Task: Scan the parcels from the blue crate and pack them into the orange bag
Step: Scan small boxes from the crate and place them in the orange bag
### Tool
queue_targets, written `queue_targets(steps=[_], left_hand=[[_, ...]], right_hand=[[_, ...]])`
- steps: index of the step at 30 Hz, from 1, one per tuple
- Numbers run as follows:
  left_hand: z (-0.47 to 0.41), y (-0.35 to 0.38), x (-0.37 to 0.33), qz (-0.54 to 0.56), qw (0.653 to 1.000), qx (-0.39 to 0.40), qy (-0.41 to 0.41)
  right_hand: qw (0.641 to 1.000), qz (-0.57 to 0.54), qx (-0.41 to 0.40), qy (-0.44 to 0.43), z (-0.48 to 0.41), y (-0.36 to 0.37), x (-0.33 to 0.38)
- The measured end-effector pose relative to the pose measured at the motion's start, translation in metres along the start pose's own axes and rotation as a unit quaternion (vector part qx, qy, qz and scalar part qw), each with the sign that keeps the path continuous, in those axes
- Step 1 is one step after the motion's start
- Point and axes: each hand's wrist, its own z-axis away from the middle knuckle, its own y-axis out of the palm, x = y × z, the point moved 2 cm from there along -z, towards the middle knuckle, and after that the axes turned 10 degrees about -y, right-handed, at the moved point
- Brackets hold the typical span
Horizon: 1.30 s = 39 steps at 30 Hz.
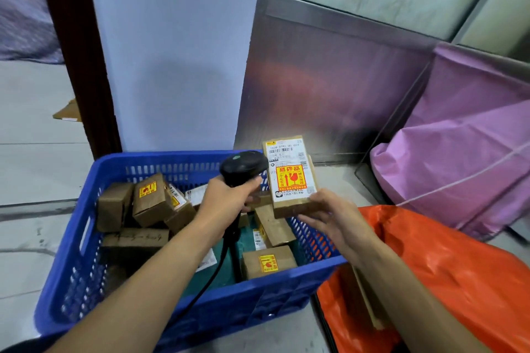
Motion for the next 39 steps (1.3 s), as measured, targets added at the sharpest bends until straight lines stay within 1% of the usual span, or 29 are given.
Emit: queue_targets(steps=[4, 6, 11, 15, 17, 19, 21, 24, 27, 32, 36, 39], left_hand=[[0.011, 0.010, 0.000, 0.050, 0.998, 0.024, 0.003], [0.013, 0.009, 0.000, 0.054, 0.998, 0.031, 0.009], [0.010, 0.001, 0.001, 0.043, 0.999, 0.016, 0.015], [0.003, -0.008, -0.003, 0.071, 0.997, 0.003, 0.011], [0.001, -0.012, -0.007, 0.097, 0.995, -0.002, 0.002], [0.000, -0.016, -0.011, 0.118, 0.993, -0.008, -0.004], [0.000, -0.018, -0.015, 0.120, 0.993, -0.012, -0.008], [0.001, -0.019, -0.017, 0.117, 0.993, -0.021, -0.003], [0.004, -0.014, -0.018, 0.115, 0.993, -0.010, 0.007], [0.006, -0.012, -0.016, 0.088, 0.996, 0.008, 0.021], [0.005, -0.014, -0.014, 0.063, 0.997, -0.012, 0.029], [0.004, -0.015, -0.012, 0.057, 0.998, -0.020, 0.026]], right_hand=[[0.999, 0.046, 0.021, -0.018, -0.001, 0.006, 0.006], [0.997, 0.071, 0.030, -0.017, -0.004, 0.007, 0.006], [0.992, 0.114, 0.046, -0.012, -0.011, 0.007, 0.004], [0.991, 0.117, 0.063, -0.007, -0.013, 0.008, 0.005], [0.993, 0.093, 0.076, -0.003, -0.014, 0.009, 0.005], [0.997, 0.009, 0.082, 0.012, -0.016, 0.011, 0.004], [0.993, -0.073, 0.092, 0.030, -0.017, 0.012, 0.004], [0.987, -0.103, 0.113, 0.039, -0.019, 0.016, 0.002], [0.989, -0.083, 0.116, 0.038, -0.019, 0.017, -0.001], [0.994, -0.043, 0.098, 0.024, -0.019, 0.020, -0.002], [0.995, 0.026, 0.100, -0.007, -0.015, 0.022, 0.000], [0.992, 0.085, 0.095, -0.008, -0.016, 0.023, -0.002]])
